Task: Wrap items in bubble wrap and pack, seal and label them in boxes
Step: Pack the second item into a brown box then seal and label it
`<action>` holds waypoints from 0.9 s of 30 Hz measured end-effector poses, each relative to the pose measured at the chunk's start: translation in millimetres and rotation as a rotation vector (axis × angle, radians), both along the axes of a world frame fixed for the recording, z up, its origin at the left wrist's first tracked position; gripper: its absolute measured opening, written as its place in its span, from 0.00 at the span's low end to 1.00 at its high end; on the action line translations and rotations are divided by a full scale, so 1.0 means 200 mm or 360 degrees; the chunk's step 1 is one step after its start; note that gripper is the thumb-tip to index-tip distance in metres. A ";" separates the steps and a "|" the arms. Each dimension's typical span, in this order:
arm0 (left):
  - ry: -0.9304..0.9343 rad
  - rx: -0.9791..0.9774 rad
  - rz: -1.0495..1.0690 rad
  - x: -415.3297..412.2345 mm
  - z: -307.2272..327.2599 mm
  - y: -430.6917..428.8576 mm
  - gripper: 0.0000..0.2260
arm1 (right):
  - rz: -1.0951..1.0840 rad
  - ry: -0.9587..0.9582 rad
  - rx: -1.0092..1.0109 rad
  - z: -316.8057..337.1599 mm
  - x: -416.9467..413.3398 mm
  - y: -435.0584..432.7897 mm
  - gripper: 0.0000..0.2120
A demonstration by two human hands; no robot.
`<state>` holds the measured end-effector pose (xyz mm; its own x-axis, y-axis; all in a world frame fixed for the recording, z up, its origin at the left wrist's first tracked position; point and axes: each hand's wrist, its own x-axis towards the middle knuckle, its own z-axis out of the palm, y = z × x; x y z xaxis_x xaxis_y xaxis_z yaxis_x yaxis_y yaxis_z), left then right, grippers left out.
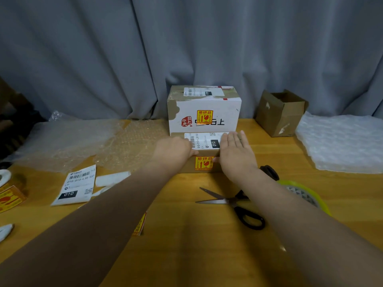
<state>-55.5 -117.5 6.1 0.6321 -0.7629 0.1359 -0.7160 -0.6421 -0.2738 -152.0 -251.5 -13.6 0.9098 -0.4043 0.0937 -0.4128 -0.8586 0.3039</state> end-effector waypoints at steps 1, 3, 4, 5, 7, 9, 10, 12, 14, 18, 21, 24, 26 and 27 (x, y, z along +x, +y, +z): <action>-0.0022 0.0010 0.0005 0.01 0.00 -0.03 0.19 | -0.0033 0.0008 -0.0013 0.00 0.02 -0.02 0.35; -0.0050 -0.0014 0.0001 0.03 0.00 -0.07 0.18 | -0.0078 0.0008 -0.0028 -0.01 0.06 -0.06 0.34; -0.0070 -0.0053 -0.0012 0.04 -0.01 -0.09 0.18 | -0.0090 0.0000 -0.0031 -0.01 0.08 -0.08 0.34; -0.0086 -0.0107 -0.0032 0.06 -0.01 -0.10 0.17 | -0.0100 -0.0011 -0.0029 -0.01 0.10 -0.10 0.34; -0.0059 -0.0206 -0.0064 0.11 -0.03 -0.12 0.17 | -0.0114 -0.0036 -0.0008 -0.02 0.15 -0.13 0.35; 0.0034 -0.0185 -0.0089 0.16 -0.06 -0.11 0.20 | -0.0124 -0.0061 0.0029 -0.03 0.20 -0.15 0.35; 0.0060 -0.0131 -0.0091 0.19 -0.07 -0.11 0.22 | -0.0121 -0.0071 0.0039 -0.04 0.22 -0.16 0.35; 0.0029 -0.0105 -0.0117 0.23 -0.11 -0.09 0.22 | -0.0104 -0.0087 0.0032 -0.05 0.25 -0.19 0.35; -0.0004 -0.0179 -0.0123 0.25 -0.13 -0.08 0.22 | -0.0081 -0.0099 0.0020 -0.05 0.27 -0.19 0.35; -0.0075 -0.0287 -0.0133 0.27 -0.14 -0.08 0.19 | -0.0053 -0.0147 0.0064 -0.06 0.29 -0.19 0.34; -0.0194 -0.0264 -0.0189 0.27 -0.12 -0.07 0.15 | -0.0033 -0.0154 0.0012 -0.06 0.28 -0.18 0.33; -0.0317 -0.0180 -0.0149 0.23 -0.08 -0.07 0.14 | -0.0040 -0.0125 -0.0055 -0.05 0.26 -0.16 0.34; -0.0327 -0.0157 -0.0073 0.20 -0.07 -0.09 0.13 | -0.0036 -0.0118 0.0021 -0.02 0.26 -0.17 0.34; -0.0291 -0.0171 -0.0042 0.19 -0.06 -0.10 0.13 | -0.0018 -0.0109 0.0110 0.01 0.25 -0.18 0.34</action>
<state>-16.5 -136.8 -5.7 0.5695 -0.7536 0.3281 -0.6775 -0.6565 -0.3317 -101.8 -287.0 -12.1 0.8975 -0.4223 0.1273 -0.4406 -0.8716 0.2148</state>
